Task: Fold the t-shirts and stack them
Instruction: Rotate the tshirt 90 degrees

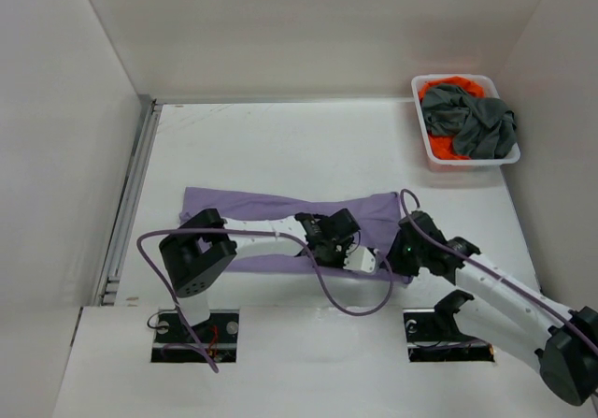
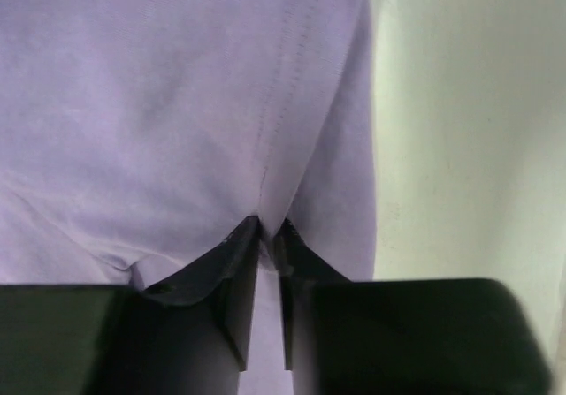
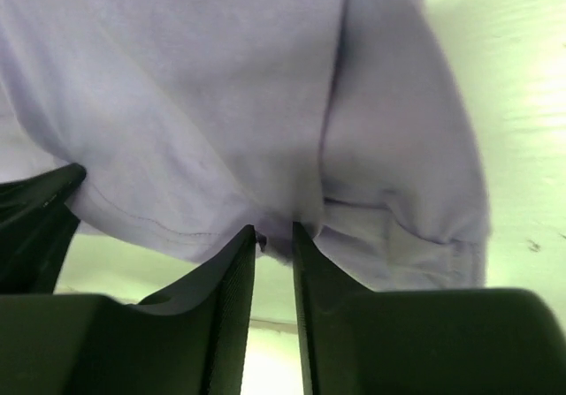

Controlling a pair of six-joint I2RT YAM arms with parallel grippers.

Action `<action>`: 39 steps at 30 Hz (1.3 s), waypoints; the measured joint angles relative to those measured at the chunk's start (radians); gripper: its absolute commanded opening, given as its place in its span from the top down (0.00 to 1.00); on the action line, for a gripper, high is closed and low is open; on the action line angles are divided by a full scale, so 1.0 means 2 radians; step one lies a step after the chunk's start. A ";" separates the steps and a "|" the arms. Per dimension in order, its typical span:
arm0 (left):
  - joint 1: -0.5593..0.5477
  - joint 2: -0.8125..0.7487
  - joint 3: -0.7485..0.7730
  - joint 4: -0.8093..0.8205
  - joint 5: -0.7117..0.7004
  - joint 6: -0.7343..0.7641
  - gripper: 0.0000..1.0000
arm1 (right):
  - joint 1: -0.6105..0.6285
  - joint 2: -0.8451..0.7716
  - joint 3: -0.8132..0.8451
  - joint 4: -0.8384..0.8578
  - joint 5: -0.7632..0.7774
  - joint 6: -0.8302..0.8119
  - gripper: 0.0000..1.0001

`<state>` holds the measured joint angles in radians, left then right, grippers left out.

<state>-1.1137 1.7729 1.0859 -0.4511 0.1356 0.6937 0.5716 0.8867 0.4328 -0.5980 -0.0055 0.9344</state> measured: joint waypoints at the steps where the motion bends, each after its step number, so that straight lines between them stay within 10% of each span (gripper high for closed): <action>1: -0.002 0.000 -0.001 -0.001 -0.001 0.003 0.77 | 0.001 -0.003 0.000 -0.004 0.003 0.002 0.71; 12: -0.006 -0.040 -0.002 -0.024 -0.015 0.016 0.46 | 0.047 -0.075 0.065 -0.111 0.066 0.029 0.71; 17: 0.028 -0.090 0.025 -0.082 0.002 0.014 0.43 | 0.041 -0.083 0.106 -0.142 0.102 0.021 0.53; 29: 0.481 -0.085 0.068 -0.053 0.016 -0.025 0.40 | -0.190 0.219 0.227 0.014 0.076 -0.166 0.39; 36: 0.575 0.011 0.068 0.004 -0.017 -0.031 0.40 | -0.186 0.356 0.284 0.069 0.048 -0.197 0.39; 39: 0.591 0.039 0.068 0.010 -0.020 -0.027 0.56 | -0.179 0.386 0.289 0.074 0.038 -0.198 0.47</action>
<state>0.0677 1.8500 1.2209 -0.4320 0.0956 0.6388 0.2127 1.6592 1.0100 -0.4507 0.0708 0.5388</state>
